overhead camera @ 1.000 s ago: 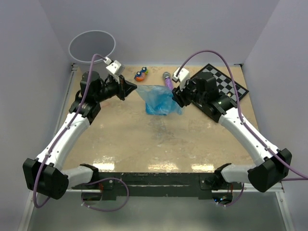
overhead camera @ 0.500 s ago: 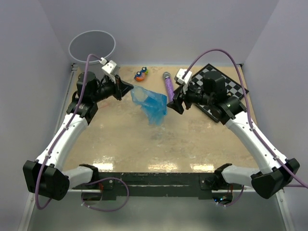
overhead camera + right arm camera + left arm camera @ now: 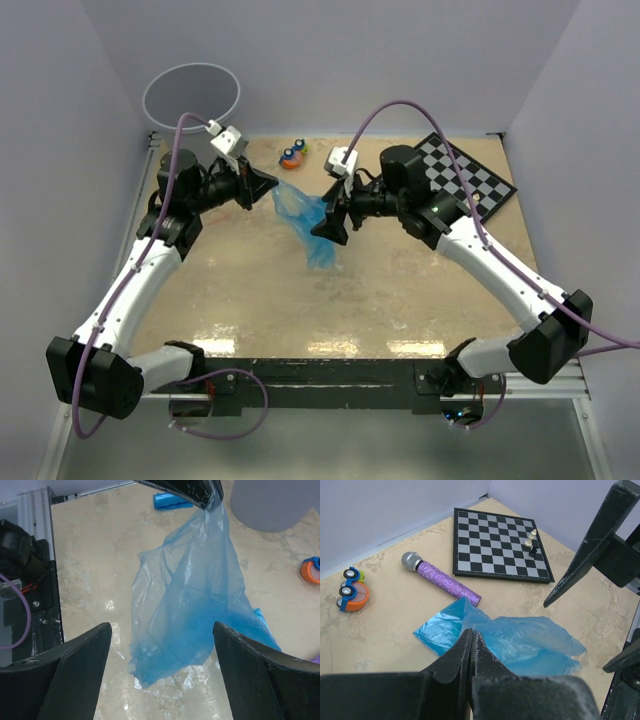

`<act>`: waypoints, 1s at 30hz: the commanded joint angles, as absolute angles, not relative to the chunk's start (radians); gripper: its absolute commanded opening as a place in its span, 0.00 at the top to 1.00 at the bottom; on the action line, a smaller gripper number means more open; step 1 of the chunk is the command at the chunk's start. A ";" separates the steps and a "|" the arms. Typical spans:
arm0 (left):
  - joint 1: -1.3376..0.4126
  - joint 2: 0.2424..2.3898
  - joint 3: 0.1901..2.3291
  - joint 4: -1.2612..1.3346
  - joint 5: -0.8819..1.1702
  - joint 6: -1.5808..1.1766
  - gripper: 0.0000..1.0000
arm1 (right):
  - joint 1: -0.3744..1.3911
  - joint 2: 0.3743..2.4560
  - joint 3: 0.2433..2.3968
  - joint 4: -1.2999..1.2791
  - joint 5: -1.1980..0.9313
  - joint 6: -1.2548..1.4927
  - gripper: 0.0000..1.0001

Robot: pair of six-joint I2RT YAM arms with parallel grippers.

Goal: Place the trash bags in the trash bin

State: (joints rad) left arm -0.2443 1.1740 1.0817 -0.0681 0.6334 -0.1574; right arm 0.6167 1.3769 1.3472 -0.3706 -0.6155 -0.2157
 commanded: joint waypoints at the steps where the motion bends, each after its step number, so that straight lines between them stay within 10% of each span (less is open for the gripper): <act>1: -0.244 1.143 1.081 -0.023 0.658 -0.176 1.00 | 0.643 1.388 1.396 -0.249 -0.487 -0.129 0.17; 17: -0.242 1.149 1.101 -0.017 0.675 -0.170 1.00 | 0.660 1.474 1.410 -0.236 -0.312 -0.231 0.33; 24: -0.242 1.180 1.117 0.020 0.675 -0.160 1.00 | 0.661 1.494 1.411 -0.267 -0.389 -0.245 0.70; 28: -0.242 1.172 1.230 -0.130 0.523 -0.131 0.37 | 0.657 1.541 1.484 -0.247 -0.390 -0.094 1.00; 30: -0.235 1.123 1.276 -0.211 0.444 -0.065 0.28 | 0.641 1.563 1.520 -0.224 -0.434 -0.030 1.00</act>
State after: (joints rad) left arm -0.2443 1.1893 1.1389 -0.1017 0.6014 -0.1394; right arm 0.6552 1.5341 1.4185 -0.2802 -0.3740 -0.1688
